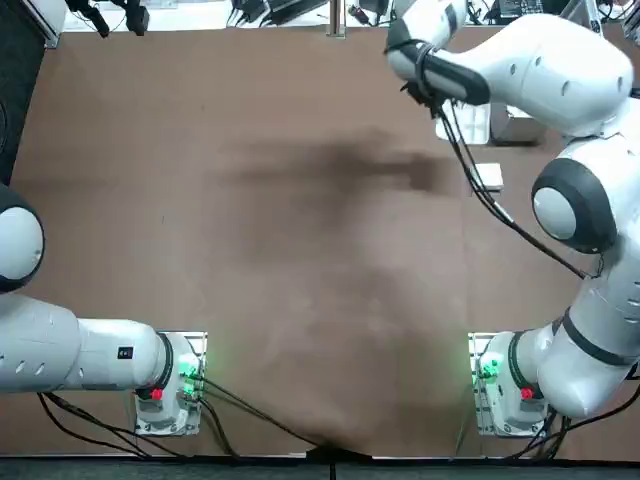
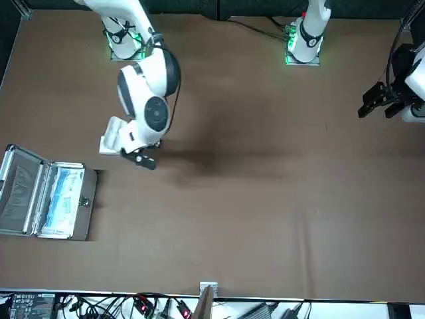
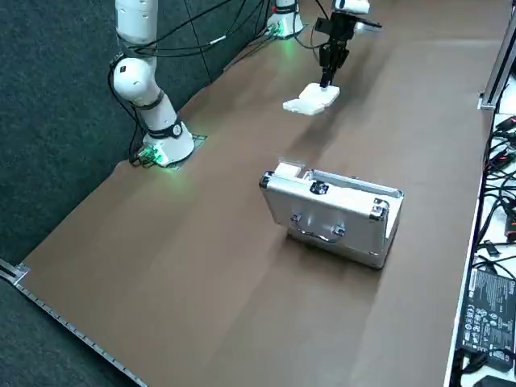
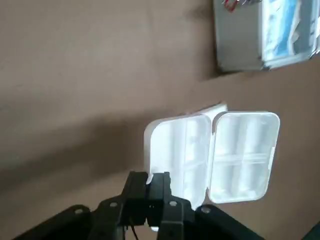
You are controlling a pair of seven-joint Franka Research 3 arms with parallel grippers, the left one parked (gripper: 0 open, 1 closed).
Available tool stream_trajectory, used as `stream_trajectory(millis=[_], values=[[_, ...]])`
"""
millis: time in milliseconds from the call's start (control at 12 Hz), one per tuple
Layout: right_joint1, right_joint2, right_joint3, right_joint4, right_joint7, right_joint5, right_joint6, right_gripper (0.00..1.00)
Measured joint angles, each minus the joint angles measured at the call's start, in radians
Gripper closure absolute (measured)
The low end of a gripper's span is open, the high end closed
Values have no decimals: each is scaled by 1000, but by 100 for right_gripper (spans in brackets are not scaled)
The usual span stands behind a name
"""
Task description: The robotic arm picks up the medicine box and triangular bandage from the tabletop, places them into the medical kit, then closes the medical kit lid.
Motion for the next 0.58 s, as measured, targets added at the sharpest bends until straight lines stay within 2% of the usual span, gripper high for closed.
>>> stream_trajectory(millis=[250, 583], values=[[-62, -16, -43, 4, -118, 0, 1, 98], [-192, -14, -48, 4, -235, 1, 37, 98]])
